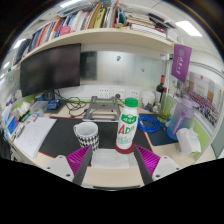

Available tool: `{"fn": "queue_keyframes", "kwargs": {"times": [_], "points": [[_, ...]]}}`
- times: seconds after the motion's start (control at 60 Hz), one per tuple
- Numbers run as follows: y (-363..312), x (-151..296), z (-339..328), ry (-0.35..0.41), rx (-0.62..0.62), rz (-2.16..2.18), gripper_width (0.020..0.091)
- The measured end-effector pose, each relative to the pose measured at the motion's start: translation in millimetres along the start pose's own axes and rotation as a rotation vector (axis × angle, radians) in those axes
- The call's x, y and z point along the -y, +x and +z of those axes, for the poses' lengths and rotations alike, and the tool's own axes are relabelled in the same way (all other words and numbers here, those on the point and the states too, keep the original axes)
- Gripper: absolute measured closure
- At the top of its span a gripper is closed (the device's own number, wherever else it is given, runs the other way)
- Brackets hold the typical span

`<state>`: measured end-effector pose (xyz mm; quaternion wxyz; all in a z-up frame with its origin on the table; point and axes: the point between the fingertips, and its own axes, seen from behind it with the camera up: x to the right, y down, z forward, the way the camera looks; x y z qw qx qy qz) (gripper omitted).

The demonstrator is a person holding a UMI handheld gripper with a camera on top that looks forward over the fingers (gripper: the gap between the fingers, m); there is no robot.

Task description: Pour water

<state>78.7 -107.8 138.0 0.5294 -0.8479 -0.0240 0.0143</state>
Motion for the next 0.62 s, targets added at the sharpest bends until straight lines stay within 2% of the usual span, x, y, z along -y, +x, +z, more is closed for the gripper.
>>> {"fn": "queue_keyframes", "kwargs": {"times": [0.367, 0.617], "points": [[-4, 81, -85, 0.084, -0.112, 0.094, 0.0256], [7, 97, -114, 0.098, -0.166, 0.058, 0.0256]]}}
